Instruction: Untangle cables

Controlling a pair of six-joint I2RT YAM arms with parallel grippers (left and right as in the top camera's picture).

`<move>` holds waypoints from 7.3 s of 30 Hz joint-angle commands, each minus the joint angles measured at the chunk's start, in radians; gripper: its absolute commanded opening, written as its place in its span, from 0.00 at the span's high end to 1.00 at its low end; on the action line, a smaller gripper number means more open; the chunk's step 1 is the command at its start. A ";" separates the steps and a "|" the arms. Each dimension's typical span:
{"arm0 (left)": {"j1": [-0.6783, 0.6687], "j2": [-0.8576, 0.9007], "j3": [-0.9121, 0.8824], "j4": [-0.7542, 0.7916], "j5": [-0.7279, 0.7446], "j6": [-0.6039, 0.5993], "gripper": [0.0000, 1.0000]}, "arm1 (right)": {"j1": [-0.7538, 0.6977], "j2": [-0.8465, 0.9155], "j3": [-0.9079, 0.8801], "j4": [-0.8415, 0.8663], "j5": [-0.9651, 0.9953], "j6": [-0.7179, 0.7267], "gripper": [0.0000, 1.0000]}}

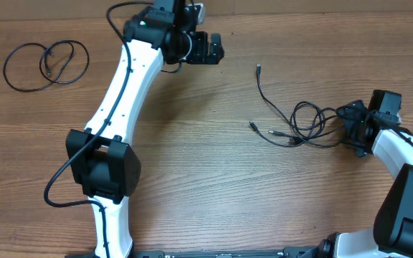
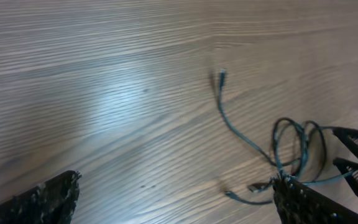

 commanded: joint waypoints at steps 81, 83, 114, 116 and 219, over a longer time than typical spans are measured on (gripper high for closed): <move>-0.214 0.264 -0.009 0.143 0.149 -0.419 0.60 | 0.412 -0.163 0.389 -0.601 0.084 -0.083 0.00; -0.226 0.276 -0.009 0.148 0.148 -0.440 0.63 | 0.412 -0.163 0.389 -0.601 0.084 -0.083 0.00; -0.209 -0.162 0.427 -0.024 -0.043 0.123 0.96 | 0.412 -0.163 0.389 -0.601 0.081 -0.082 0.00; -0.209 -0.197 0.427 0.016 -0.041 0.123 0.96 | 0.412 -0.163 0.389 -0.581 0.062 -0.083 0.00; 0.292 0.106 0.429 0.216 -0.412 0.157 0.96 | 0.468 0.135 0.336 -0.309 0.158 -0.077 0.00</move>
